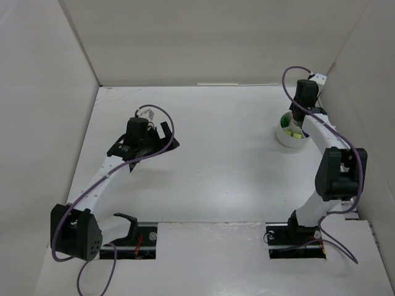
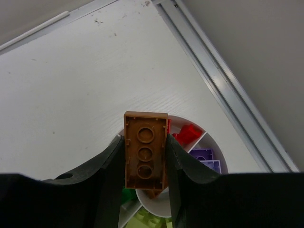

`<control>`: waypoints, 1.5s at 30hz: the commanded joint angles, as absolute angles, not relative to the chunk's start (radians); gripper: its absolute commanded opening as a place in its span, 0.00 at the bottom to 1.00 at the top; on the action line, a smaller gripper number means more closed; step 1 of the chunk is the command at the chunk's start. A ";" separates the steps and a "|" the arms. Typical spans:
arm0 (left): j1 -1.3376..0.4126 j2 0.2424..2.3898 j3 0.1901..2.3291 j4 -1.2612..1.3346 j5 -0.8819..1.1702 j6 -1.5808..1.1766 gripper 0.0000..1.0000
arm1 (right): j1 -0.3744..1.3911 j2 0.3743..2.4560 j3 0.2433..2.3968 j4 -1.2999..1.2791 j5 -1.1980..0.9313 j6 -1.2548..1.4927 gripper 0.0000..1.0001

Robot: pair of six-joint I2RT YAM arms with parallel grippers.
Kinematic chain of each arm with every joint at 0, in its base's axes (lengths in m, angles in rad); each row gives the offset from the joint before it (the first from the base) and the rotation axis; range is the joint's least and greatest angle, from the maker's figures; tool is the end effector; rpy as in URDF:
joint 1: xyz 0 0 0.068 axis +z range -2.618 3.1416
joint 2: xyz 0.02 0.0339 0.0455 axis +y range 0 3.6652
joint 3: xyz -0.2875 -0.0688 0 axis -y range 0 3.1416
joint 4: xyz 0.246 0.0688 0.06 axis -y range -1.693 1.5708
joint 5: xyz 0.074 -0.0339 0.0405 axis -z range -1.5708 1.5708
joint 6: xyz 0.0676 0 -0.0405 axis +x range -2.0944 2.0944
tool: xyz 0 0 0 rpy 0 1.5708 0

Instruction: Sort the legos into containers by color

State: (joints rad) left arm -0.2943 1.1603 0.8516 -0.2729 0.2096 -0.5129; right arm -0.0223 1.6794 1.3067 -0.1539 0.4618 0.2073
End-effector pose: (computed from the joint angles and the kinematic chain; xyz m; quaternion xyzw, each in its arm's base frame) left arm 0.2591 -0.0932 0.2826 -0.0461 0.8755 -0.2701 0.3980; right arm 0.4176 -0.0394 0.2980 0.2100 0.8251 -0.1527 0.5017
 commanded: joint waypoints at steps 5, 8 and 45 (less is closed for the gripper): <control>-0.290 1.140 0.873 -0.247 0.210 -0.499 1.00 | -0.021 1.635 1.279 -0.143 0.583 0.239 0.23; -0.290 1.149 0.873 -0.247 0.210 -0.499 1.00 | -0.021 1.635 1.256 -0.166 0.620 0.261 0.23; -0.290 1.149 0.873 -0.256 0.201 -0.508 1.00 | -0.011 1.519 1.167 -0.173 0.537 0.311 0.72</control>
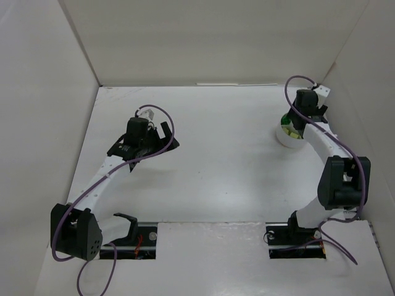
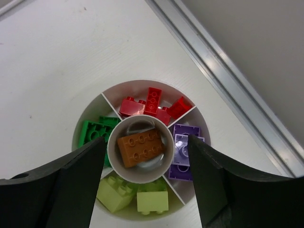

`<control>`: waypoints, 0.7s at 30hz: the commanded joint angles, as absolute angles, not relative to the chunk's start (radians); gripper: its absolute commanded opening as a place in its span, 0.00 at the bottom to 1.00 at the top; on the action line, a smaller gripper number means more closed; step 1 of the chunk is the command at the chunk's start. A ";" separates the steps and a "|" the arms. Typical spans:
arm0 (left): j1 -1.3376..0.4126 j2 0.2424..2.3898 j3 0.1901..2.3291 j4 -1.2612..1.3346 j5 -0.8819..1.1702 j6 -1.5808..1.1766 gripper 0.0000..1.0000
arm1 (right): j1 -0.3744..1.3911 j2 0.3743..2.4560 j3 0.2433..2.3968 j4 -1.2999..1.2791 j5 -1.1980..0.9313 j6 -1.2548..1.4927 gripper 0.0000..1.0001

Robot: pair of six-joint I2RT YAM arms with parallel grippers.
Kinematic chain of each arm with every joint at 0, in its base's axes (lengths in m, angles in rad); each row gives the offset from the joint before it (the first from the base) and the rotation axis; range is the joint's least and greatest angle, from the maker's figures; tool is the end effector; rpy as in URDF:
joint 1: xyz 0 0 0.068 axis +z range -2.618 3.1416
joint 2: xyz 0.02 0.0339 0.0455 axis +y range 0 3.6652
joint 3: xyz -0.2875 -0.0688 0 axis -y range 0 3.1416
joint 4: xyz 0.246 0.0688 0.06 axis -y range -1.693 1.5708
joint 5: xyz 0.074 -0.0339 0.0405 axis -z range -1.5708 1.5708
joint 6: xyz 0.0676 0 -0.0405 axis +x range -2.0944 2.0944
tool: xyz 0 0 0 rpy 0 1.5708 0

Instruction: Sort the legos into containers by color

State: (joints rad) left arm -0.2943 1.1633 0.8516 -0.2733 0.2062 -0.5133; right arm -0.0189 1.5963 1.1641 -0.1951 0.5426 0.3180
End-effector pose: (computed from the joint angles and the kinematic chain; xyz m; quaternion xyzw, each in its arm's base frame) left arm 0.2596 -0.0932 0.2817 -0.0474 0.8764 -0.2683 0.3972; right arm 0.3819 -0.0421 0.2749 0.2639 0.8256 -0.1708 0.4685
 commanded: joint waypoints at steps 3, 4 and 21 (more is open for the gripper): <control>-0.290 1.140 0.882 -0.256 0.201 -0.508 1.00 | 0.000 1.461 1.180 -0.173 0.537 0.256 0.87; -0.290 1.128 0.882 -0.256 0.201 -0.508 1.00 | 0.014 1.447 1.189 -0.173 0.526 0.239 0.91; -0.290 0.894 0.971 -0.417 -0.055 -0.560 1.00 | 0.198 0.984 0.790 -0.242 0.083 0.183 1.00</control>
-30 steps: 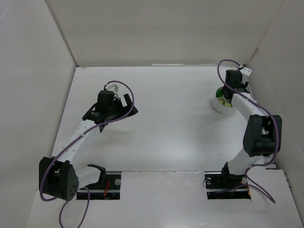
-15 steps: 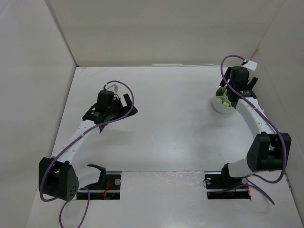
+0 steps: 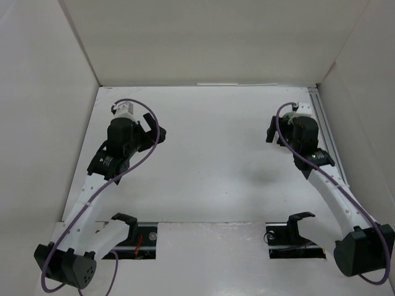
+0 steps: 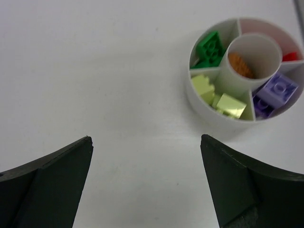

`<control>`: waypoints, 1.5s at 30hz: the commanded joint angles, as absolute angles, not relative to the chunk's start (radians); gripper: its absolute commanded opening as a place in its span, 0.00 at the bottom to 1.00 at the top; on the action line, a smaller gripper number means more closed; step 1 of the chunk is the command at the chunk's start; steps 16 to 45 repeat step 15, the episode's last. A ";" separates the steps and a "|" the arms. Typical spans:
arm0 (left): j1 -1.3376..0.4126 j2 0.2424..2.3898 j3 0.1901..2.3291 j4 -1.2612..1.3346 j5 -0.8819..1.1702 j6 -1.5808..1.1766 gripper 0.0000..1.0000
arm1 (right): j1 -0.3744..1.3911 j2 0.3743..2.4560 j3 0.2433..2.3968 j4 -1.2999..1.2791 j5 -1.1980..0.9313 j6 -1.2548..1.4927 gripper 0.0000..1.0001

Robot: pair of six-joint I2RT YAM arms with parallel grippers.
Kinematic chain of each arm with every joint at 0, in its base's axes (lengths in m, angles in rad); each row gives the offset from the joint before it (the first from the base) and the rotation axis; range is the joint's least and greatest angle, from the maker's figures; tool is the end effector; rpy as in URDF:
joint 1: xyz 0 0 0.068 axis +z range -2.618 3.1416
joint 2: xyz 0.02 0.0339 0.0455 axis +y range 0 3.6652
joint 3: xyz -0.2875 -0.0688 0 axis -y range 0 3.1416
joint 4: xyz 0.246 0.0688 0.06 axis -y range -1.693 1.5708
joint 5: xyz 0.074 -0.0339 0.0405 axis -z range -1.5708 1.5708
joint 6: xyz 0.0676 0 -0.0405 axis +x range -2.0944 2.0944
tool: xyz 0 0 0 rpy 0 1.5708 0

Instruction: Sort the legos into containers by color

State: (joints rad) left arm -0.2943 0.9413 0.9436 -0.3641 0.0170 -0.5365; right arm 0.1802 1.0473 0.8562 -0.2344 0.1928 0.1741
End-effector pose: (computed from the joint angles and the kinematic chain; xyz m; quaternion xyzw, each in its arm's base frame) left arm 0.2188 -0.0675 0.3563 -0.0946 0.8173 -0.2358 0.5172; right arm 0.2552 0.0333 0.3167 0.0496 0.8367 0.0154 0.5452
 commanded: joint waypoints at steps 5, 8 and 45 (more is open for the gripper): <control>-0.290 0.812 0.937 -0.494 -0.077 -0.583 1.00 | 0.235 0.784 0.586 -0.230 0.057 0.204 1.00; -0.290 0.772 0.910 -0.512 -0.077 -0.606 1.00 | 0.235 0.706 0.529 -0.265 0.040 0.204 1.00; -0.290 0.713 0.879 -0.512 -0.063 -0.624 1.00 | 0.244 0.661 0.529 -0.325 0.074 0.192 1.00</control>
